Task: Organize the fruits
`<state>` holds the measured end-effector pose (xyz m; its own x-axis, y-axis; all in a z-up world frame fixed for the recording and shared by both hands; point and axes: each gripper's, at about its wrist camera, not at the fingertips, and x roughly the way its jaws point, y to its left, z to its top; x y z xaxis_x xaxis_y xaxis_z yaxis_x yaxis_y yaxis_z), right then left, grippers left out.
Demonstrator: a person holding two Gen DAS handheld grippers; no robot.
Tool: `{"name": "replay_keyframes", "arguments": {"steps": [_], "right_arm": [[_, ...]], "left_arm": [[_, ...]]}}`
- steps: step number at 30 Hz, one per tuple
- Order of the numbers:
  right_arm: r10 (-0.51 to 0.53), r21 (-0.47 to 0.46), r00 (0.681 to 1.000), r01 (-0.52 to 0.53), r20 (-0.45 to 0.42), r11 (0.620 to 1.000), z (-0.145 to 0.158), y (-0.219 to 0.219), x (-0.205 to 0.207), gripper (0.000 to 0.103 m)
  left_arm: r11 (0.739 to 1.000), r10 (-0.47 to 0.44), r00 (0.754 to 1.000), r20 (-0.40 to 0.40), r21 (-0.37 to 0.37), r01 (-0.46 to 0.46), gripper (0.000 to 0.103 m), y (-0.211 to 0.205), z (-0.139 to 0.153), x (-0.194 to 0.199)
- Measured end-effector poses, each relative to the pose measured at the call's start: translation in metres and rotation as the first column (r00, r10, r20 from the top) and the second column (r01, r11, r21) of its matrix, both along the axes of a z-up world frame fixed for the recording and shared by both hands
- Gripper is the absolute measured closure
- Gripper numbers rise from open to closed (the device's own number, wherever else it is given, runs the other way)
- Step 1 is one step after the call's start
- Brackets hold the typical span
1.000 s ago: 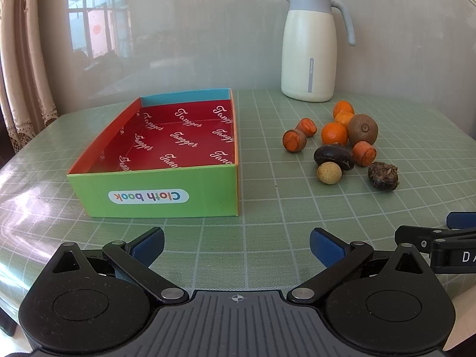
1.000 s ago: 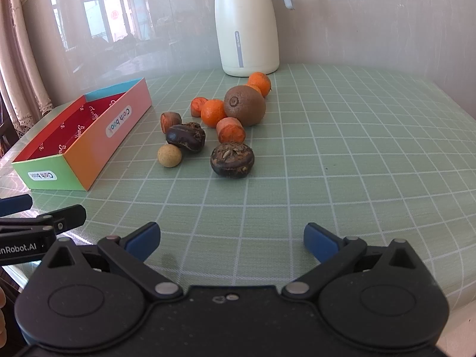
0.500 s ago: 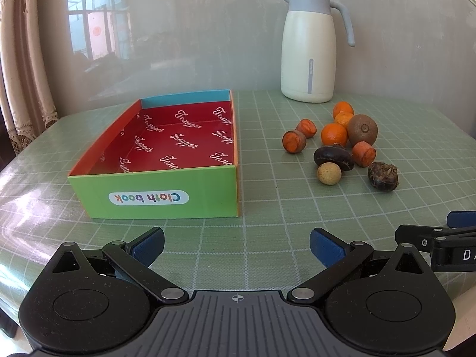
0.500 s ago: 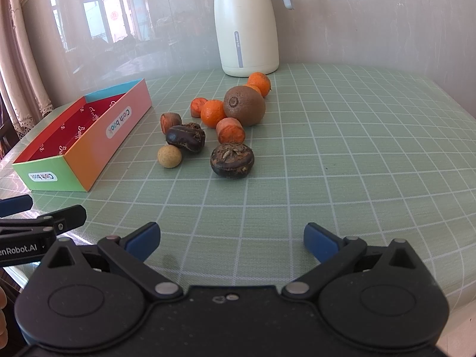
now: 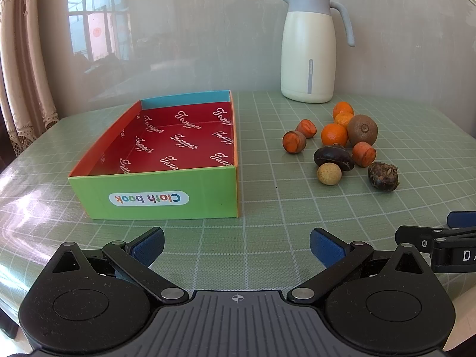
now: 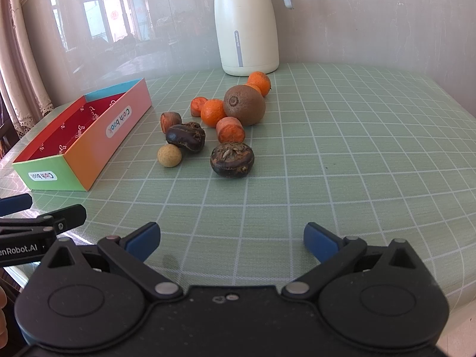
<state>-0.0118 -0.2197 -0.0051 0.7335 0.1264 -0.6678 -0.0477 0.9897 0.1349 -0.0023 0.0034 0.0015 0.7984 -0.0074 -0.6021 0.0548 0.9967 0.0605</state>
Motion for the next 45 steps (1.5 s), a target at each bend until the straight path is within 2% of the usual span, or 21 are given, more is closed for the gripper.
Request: {"name": "replay_keyframes", "arguments": {"steps": [45], "right_arm": [[-0.018, 0.032, 1.0, 0.018, 0.018, 0.999, 0.0046, -0.0057, -0.0032, 0.0]], "left_arm": [[1.0, -0.01, 1.0, 0.019, 0.014, 0.01, 0.0, -0.0041, 0.0008, -0.0022]]}}
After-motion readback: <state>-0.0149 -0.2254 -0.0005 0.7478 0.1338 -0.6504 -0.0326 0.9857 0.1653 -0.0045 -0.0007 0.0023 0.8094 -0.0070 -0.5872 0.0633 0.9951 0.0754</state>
